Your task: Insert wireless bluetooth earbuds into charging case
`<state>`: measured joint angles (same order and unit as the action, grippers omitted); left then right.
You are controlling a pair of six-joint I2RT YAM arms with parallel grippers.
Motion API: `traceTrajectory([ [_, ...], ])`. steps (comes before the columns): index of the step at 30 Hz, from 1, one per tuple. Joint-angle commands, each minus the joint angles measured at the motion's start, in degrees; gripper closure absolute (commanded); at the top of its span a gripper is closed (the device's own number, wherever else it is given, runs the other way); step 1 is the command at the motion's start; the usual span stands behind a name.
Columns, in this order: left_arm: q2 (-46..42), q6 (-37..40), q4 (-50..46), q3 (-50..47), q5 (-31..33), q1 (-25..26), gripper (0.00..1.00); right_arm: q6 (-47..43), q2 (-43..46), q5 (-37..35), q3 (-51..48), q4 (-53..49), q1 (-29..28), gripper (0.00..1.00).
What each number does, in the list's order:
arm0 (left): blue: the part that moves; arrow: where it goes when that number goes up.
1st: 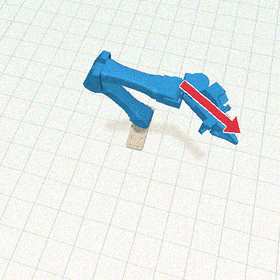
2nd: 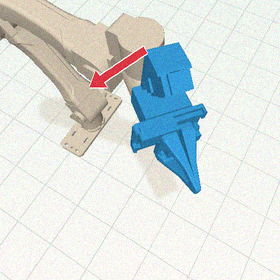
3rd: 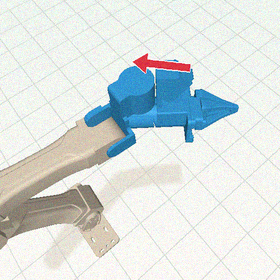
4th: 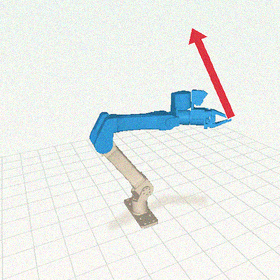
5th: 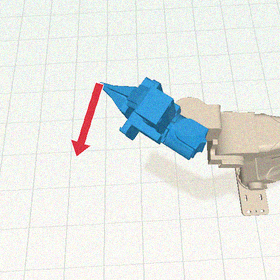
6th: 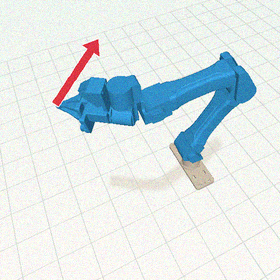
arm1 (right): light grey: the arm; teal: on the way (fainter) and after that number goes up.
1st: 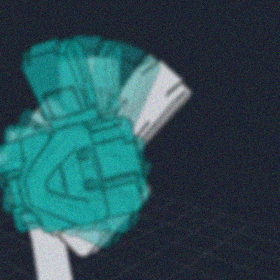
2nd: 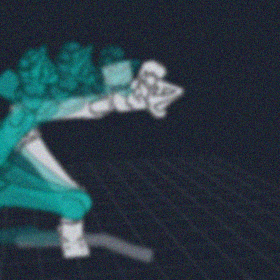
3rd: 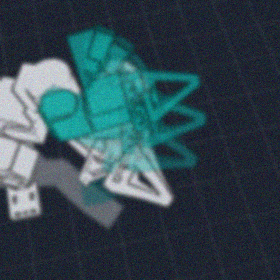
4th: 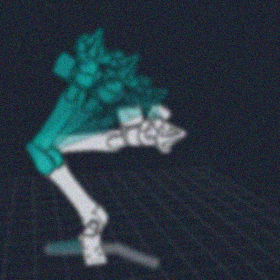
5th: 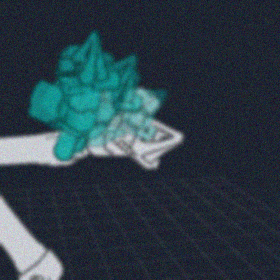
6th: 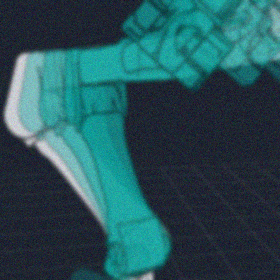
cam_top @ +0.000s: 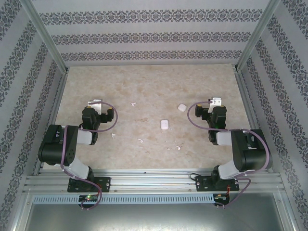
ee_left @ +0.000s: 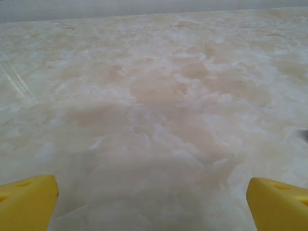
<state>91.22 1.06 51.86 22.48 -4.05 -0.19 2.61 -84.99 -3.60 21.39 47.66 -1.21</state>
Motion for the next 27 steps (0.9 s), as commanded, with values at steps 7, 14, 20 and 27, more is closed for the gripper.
traceTrajectory([
  [7, -11.55, -4.25, -15.1, 2.66, 3.12, -0.69, 0.01, 13.7, 15.01, 6.48, 16.52, -45.02, 0.51, 0.02],
  [14, -15.37, -7.07, -44.85, 16.66, -3.0, -0.69, 0.08, 27.07, 21.49, 6.52, 18.68, -66.23, -11.88, 0.06],
  [20, -15.64, -10.6, -63.64, 26.82, -11.63, -0.69, 0.1, 33.62, 16.95, 4.66, 20.81, -73.82, -26.06, 0.11],
  [27, -13.08, -16.73, -69.79, 27.69, -18.06, 0.56, 0.0, 30.2, 5.29, 0.68, 33.52, -82.61, -32.62, 0.16],
])
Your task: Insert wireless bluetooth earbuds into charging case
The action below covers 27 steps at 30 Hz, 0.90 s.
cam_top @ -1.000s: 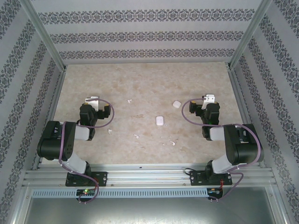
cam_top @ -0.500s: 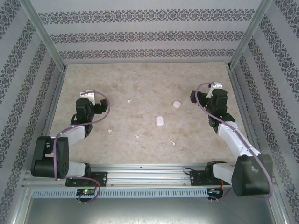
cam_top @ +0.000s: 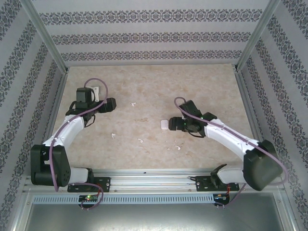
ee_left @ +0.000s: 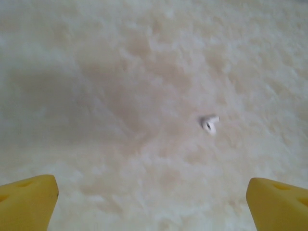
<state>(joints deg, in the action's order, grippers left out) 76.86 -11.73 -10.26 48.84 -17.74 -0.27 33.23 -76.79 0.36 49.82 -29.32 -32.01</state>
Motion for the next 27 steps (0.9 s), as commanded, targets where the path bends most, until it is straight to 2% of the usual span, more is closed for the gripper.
traceTrajectory([
  [1, 1.38, -5.45, -7.54, 0.91, -3.99, 1.33, 0.0, -0.85, -4.89, -3.58, 6.91, -6.52, -2.44, 0.16],
  [4, 1.68, -11.36, -6.59, -0.86, -3.4, 1.85, 0.0, -2.1, -11.8, -4.38, 12.45, -9.62, -4.44, 0.18],
  [8, 1.54, -15.18, -7.03, -2.38, -1.56, 1.91, 0.0, -2.13, -19.35, -5.41, 18.36, -13.03, -5.8, 0.23],
  [13, 4.35, -10.1, -12.4, 1.66, -8.07, 1.94, 0.0, -0.38, -23.93, -4.73, 21.47, -13.93, -6.48, 0.25],
  [19, 3.16, -9.15, -4.91, -0.51, -18.92, 1.94, 0.0, -1.14, -28.52, -3.97, 24.47, -14.57, -7.38, 0.29],
  [27, 4.06, -7.41, -5.55, 0.16, -21.87, 1.94, 0.04, -2.98, -34.83, -4.11, 27.96, -15.15, -7.44, 0.37],
])
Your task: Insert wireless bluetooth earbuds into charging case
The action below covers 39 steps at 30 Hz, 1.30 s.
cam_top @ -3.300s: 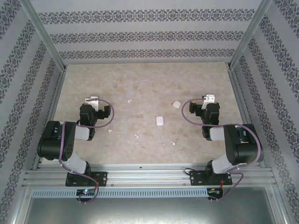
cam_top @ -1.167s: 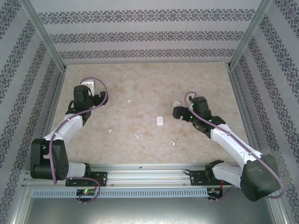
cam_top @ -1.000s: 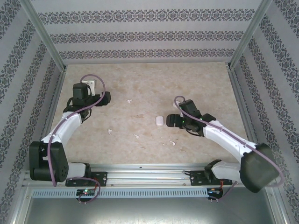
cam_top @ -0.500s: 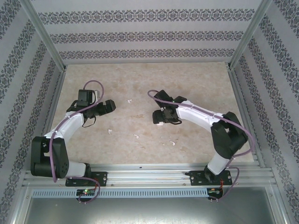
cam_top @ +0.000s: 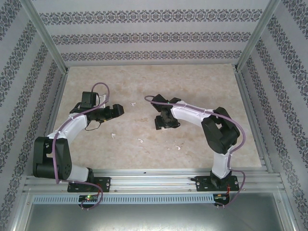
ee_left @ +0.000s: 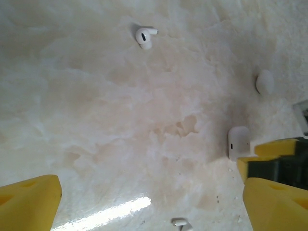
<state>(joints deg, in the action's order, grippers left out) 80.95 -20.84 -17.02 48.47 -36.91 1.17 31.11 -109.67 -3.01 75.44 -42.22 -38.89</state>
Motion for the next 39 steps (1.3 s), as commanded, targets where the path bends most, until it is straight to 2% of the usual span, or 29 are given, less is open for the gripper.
traceTrajectory([
  [1, 0.36, 1.69, 1.12, 0.51, -2.93, 0.49, 0.04, -1.26, -2.91, -1.04, 2.94, -2.68, -0.56, 0.37],
  [5, 1.42, 2.06, 1.15, 0.12, -3.67, 0.53, 0.04, -3.05, -5.0, -1.85, 3.87, -2.93, -0.52, 0.37],
  [7, 1.65, 2.37, 1.08, 0.09, -3.85, 0.57, 0.05, -4.22, -5.84, -1.74, 4.36, -2.94, -0.38, 0.42],
  [11, 2.39, 3.46, 0.42, 0.94, -3.98, 0.5, 0.07, -7.74, -6.89, -0.98, 5.51, -3.31, -0.31, 0.63],
  [14, 3.01, 4.38, 0.23, 1.93, -5.4, 0.55, 0.1, -11.25, -6.06, -0.82, 5.38, -2.83, -0.48, 0.71],
  [21, 3.93, 3.74, 1.04, 4.38, -11.74, 0.53, 0.2, -21.14, 2.26, -2.2, 1.57, 2.0, -1.18, 0.76],
  [23, 4.19, 3.01, 1.47, 5.14, -13.27, 0.58, 0.24, -24.32, 6.25, -1.51, -0.18, 4.85, -1.51, 0.77],
  [27, 4.77, 3.08, 2.44, 6.47, -16.31, 1.8, 0.26, -30.67, 13.64, 2.48, -3.68, 10.96, -2.14, 0.77],
  [34, 5.66, 7.27, -1.71, 11.02, -15.37, 10.39, 0.22, -38.3, 23.02, 6.22, -8.99, 18.69, -3.86, 0.77],
  [39, 7.05, 5.75, -0.36, 13.51, -20.45, 14.82, 0.27, -40.08, 25.64, 7.29, -10.61, 19.67, -4.46, 0.77],
])
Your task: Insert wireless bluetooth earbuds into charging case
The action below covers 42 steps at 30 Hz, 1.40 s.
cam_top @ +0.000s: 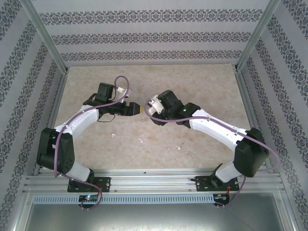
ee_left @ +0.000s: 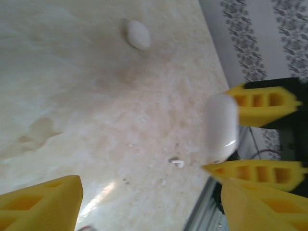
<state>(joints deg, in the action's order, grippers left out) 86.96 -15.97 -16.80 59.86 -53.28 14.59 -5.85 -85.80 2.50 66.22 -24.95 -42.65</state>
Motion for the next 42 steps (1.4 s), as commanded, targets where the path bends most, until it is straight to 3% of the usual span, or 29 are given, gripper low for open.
traceTrajectory([
  [1, 1.15, 0.87, -0.23, 2.42, -4.82, 2.26, 0.28, -3.2, 2.42, 2.02, -2.05, 2.98, -0.79, 0.77],
  [11, 3.9, -1.42, 2.71, 3.39, -6.64, 7.74, 0.39, -3.07, 6.36, 2.74, -5.51, 4.3, -0.98, 0.77],
  [22, 4.48, -9.02, 14.59, 1.24, -7.68, 9.59, 0.46, -3.73, 9.08, 3.63, -7.06, 2.73, -0.97, 0.78],
  [31, 5.89, -10.41, 16.35, 2.21, -8.51, 10.12, 0.69, -3.44, 11.18, 3.69, -8.24, 2.49, -0.95, 0.78],
  [33, 5.66, -10.4, 15.96, 1.95, -8.52, 10.34, 0.68, -3.51, 11.09, 3.78, -8.0, 2.3, -1.01, 0.78],
  [37, 5.29, -9.79, 13.82, 2.11, -8.88, 10.68, 0.55, -3.93, 10.58, 3.84, -7.65, 1.86, -0.99, 0.78],
  [42, 5.08, -6.77, 8.61, 2.91, -8.96, 11.35, 0.53, -3.9, 9.96, 3.7, -7.08, 1.65, -0.97, 0.78],
])
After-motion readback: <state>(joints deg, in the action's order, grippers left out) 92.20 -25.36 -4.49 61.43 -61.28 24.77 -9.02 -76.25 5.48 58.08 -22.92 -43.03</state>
